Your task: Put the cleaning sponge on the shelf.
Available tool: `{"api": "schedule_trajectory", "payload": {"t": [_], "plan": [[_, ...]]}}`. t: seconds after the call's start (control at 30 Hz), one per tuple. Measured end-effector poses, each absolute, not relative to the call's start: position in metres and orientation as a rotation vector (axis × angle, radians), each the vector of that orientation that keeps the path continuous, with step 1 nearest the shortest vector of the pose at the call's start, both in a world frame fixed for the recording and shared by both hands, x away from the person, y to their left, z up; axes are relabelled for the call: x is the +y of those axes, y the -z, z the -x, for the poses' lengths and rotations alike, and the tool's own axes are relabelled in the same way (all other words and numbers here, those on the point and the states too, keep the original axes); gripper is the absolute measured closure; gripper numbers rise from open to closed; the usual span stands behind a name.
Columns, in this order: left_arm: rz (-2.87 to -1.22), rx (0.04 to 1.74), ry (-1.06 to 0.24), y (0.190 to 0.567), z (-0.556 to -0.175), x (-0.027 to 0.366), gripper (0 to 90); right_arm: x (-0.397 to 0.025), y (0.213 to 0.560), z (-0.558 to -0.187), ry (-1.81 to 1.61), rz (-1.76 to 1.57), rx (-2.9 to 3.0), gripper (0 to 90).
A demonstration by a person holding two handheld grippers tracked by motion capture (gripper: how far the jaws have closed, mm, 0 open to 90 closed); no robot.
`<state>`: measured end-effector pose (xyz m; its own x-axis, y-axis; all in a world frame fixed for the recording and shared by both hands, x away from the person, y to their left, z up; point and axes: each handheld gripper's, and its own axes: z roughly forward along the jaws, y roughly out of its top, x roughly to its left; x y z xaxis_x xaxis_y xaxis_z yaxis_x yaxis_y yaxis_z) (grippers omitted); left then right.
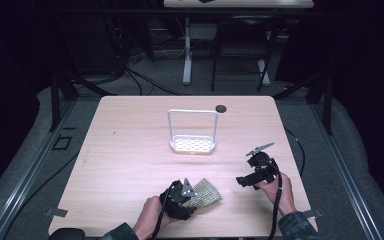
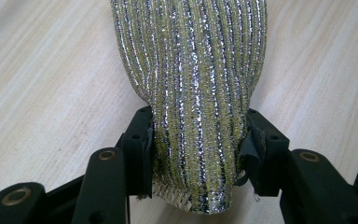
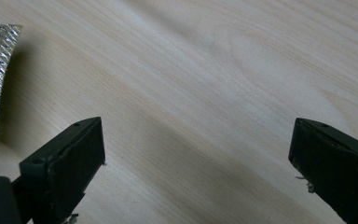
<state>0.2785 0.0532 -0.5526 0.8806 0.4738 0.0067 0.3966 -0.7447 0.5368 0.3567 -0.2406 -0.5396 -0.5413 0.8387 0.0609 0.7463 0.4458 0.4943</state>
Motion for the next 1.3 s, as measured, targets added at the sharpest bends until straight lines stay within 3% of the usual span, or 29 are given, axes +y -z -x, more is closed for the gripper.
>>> {"api": "schedule_trajectory", "payload": {"t": [1.3], "plan": [[-2.343, 0.785, -0.332, 0.523, -0.309, 0.084, 51.0, -0.241, 0.540, -0.357, -0.697, -1.383, 2.499, 3.2]]}}
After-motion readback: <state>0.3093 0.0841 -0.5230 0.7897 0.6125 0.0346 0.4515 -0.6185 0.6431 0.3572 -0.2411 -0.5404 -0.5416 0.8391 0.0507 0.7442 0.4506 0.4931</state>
